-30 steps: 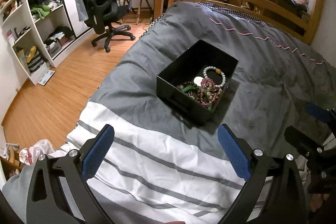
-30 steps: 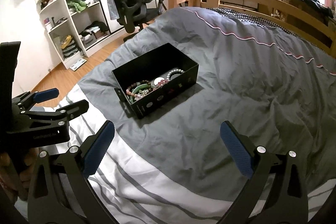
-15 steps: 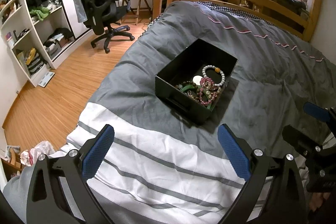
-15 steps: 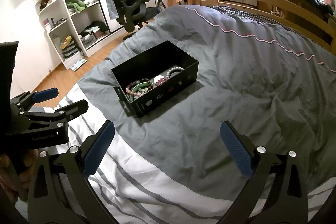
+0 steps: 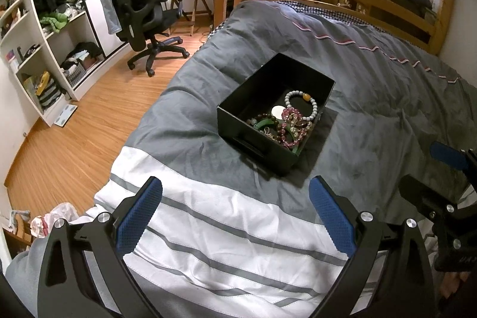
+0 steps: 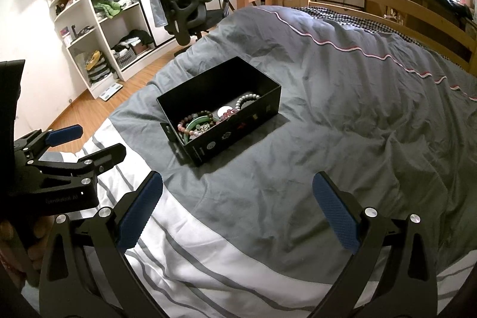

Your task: Organize jewelry

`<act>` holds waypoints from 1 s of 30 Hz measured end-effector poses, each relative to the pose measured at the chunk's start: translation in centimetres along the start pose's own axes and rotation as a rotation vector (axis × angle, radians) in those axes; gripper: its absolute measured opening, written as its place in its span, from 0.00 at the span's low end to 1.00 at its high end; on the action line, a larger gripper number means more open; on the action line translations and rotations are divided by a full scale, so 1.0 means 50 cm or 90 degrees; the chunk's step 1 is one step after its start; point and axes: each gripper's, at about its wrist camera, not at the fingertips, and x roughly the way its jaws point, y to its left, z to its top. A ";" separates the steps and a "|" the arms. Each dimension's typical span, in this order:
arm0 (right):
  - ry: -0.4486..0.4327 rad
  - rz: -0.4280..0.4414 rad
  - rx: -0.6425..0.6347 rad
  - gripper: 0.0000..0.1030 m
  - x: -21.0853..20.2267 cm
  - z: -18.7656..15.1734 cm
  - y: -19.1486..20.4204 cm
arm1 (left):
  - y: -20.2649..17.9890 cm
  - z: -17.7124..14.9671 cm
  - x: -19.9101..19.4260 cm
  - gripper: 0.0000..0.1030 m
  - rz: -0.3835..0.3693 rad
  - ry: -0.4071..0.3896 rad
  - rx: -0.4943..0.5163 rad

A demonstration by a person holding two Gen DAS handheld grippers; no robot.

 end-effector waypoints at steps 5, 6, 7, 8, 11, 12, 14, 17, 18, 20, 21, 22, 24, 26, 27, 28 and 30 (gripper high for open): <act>0.000 0.000 0.001 0.96 0.000 -0.001 0.000 | 0.000 0.000 0.001 0.94 0.000 0.000 0.002; 0.000 0.001 0.001 0.96 0.000 0.000 -0.001 | -0.002 0.001 0.001 0.94 0.000 0.000 0.001; 0.000 0.001 0.000 0.96 0.000 0.000 0.000 | -0.001 0.001 0.001 0.94 0.000 0.000 0.001; 0.001 0.000 0.000 0.96 0.000 0.000 -0.002 | -0.002 0.001 0.001 0.94 0.000 0.000 0.001; 0.000 0.001 0.000 0.96 0.000 0.001 -0.002 | -0.001 0.000 0.001 0.94 0.001 0.001 0.001; 0.001 0.000 0.000 0.96 0.001 -0.001 0.000 | -0.003 0.001 0.001 0.94 0.001 0.000 0.001; 0.001 0.001 0.000 0.96 0.001 0.000 -0.003 | -0.003 0.001 0.001 0.94 0.001 0.001 0.001; 0.003 0.000 0.000 0.96 0.001 -0.001 -0.002 | -0.003 0.000 0.001 0.94 0.001 0.000 0.003; 0.002 0.000 0.001 0.96 0.002 -0.002 -0.003 | -0.004 0.000 0.002 0.94 0.002 0.000 0.003; 0.003 0.001 0.000 0.96 0.002 -0.002 -0.002 | -0.004 0.000 0.002 0.94 0.002 0.000 0.005; 0.003 0.000 0.001 0.96 0.002 -0.002 -0.004 | -0.002 -0.001 0.002 0.94 0.002 -0.001 0.005; 0.003 0.000 0.001 0.96 0.003 -0.002 -0.005 | -0.003 0.000 0.002 0.94 0.002 -0.001 0.006; 0.004 0.000 0.002 0.96 0.003 -0.004 -0.005 | -0.001 -0.001 0.002 0.94 0.003 -0.001 0.006; 0.005 0.000 0.004 0.96 0.005 -0.009 -0.007 | -0.001 -0.001 0.002 0.94 0.002 -0.002 0.007; 0.005 -0.001 0.006 0.96 0.006 -0.009 -0.008 | -0.001 -0.002 0.002 0.94 0.002 -0.002 0.007; 0.005 -0.002 0.007 0.96 0.006 -0.010 -0.008 | -0.002 -0.002 0.003 0.94 0.002 -0.001 0.008; 0.006 -0.002 0.007 0.96 0.007 -0.010 -0.007 | -0.003 -0.001 0.003 0.94 0.003 -0.001 0.009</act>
